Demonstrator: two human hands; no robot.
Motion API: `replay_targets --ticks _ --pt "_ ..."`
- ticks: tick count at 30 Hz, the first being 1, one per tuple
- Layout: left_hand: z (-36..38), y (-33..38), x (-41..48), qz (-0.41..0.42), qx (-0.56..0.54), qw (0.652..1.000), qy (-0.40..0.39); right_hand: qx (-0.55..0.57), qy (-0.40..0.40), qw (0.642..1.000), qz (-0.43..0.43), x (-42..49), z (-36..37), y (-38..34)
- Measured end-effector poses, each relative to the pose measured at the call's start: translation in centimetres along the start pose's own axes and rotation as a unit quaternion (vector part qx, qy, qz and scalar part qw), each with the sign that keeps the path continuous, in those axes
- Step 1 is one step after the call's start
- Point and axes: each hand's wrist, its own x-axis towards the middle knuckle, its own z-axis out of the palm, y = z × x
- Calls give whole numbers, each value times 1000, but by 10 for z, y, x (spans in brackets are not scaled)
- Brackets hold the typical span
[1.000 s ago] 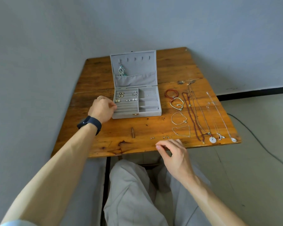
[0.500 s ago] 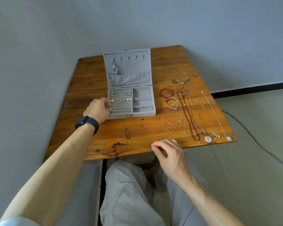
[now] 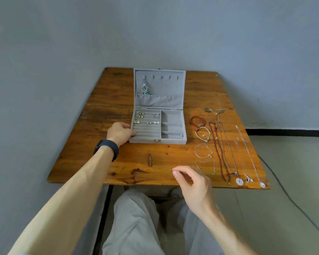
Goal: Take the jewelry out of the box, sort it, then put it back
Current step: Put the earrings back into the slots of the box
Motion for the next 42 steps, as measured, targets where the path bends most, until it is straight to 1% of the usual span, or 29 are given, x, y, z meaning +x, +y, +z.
replay_targets --ticks 4,7,8,9,11,12,13,15,17,20,25,28,31,34,37,39,42 --pt "7 -17 -8 59 -12 998 19 15 -32 999 -36 55 10 -29" --pt "12 -31 -16 117 -27 992 48 -7 -75 996 -42 108 31 -42" --pt "16 -37 -20 137 -12 988 70 -24 -91 995 -40 125 40 -44" --pt "20 -42 -24 160 37 980 109 -44 -107 993 -37 140 49 -45" --pt "30 -50 -31 199 176 944 196 -107 -137 984 -37 163 67 -43" --pt "33 -52 -33 206 221 928 216 -148 -149 977 -38 170 76 -41" --pt "34 -52 -32 204 249 923 211 -184 -156 970 -38 176 84 -39" --pt "35 -51 -29 183 274 929 167 -223 -162 961 -36 183 96 -36" --pt "37 -53 -26 171 274 936 139 -244 -173 954 -26 185 106 -34" --pt "36 -55 -25 175 257 943 120 -274 -171 946 -9 188 115 -33" --pt "32 -59 -23 184 262 943 89 -264 -168 950 3 188 119 -35" --pt "31 -59 -25 185 266 942 83 -258 -148 955 0 182 120 -37" --pt "31 -59 -25 184 265 943 78 -226 -127 966 12 182 120 -41" --pt "30 -59 -26 183 269 942 78 -230 -149 959 68 188 119 -46" --pt "31 -59 -27 179 269 943 80 -203 -179 953 137 200 119 -49" --pt "31 -59 -27 179 267 944 78 -192 -189 952 146 204 120 -50" --pt "29 -59 -27 178 271 943 75 -184 -198 956 116 203 117 -50"
